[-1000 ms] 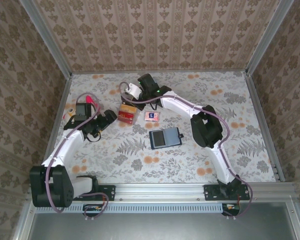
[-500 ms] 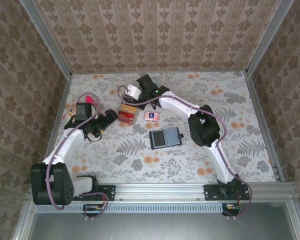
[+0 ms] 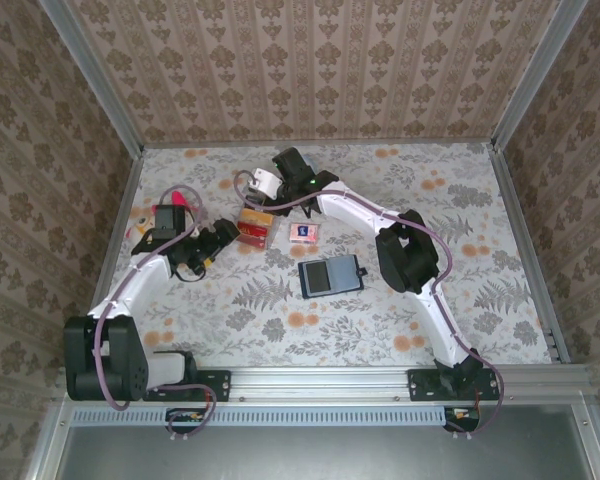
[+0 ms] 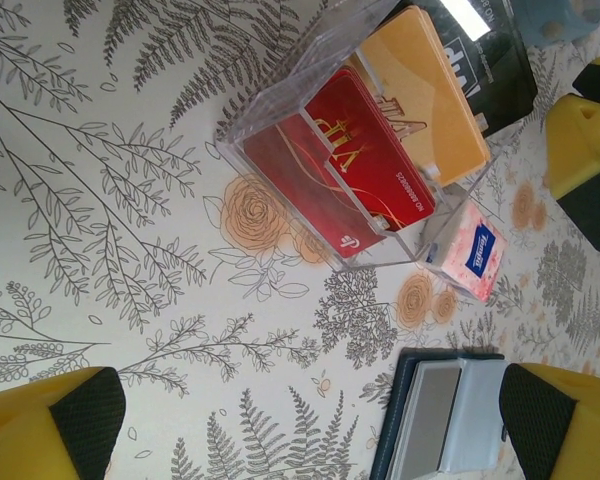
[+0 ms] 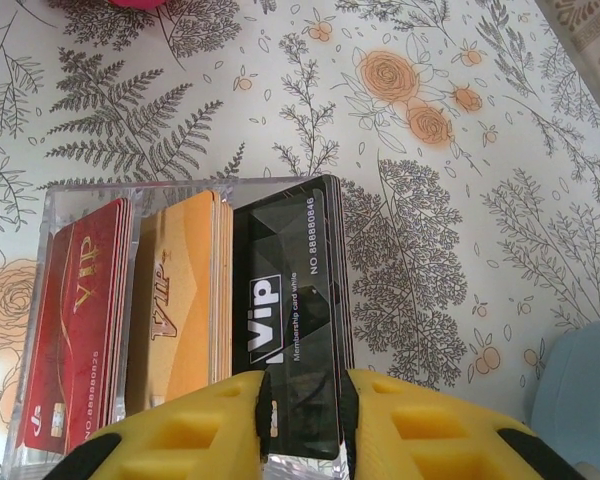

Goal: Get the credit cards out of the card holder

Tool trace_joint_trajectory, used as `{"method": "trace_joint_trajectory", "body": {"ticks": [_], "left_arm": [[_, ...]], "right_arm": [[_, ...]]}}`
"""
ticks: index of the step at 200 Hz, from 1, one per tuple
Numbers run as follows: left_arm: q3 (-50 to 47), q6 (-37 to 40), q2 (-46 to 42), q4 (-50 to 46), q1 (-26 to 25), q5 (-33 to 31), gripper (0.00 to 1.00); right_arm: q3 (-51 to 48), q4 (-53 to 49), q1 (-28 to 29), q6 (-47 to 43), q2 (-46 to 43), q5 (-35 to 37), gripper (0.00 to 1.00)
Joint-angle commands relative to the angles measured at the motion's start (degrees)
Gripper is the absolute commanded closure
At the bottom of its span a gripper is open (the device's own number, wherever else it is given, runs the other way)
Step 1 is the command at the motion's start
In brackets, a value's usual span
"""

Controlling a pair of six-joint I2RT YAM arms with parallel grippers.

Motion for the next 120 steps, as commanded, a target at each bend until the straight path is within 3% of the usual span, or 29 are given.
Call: {"method": "trace_joint_trajectory", "body": {"ticks": [1,33,59,120], "left_arm": [[0.0,0.3,0.3,1.0,0.0,1.9,0.0],[0.3,0.6,0.1,0.8,-1.6,1.5,0.0],[1.0,0.7,0.2,0.5,-5.0,0.3,0.0],[1.6,-1.0,1.5,2.1,-16.7,-6.1,0.02]], "right_arm": [[2.0,-1.9,0.1,3.8,-1.3,-0.5,0.71],[-2.7,-1.7,0.1,14.5,-8.4,0.7,0.56],[-12.1,-0.3,-0.4,27.0,-16.4,4.1,0.46],[-40.2,-1.2,-2.0,56.0,-35.4,4.2,0.43]]}}
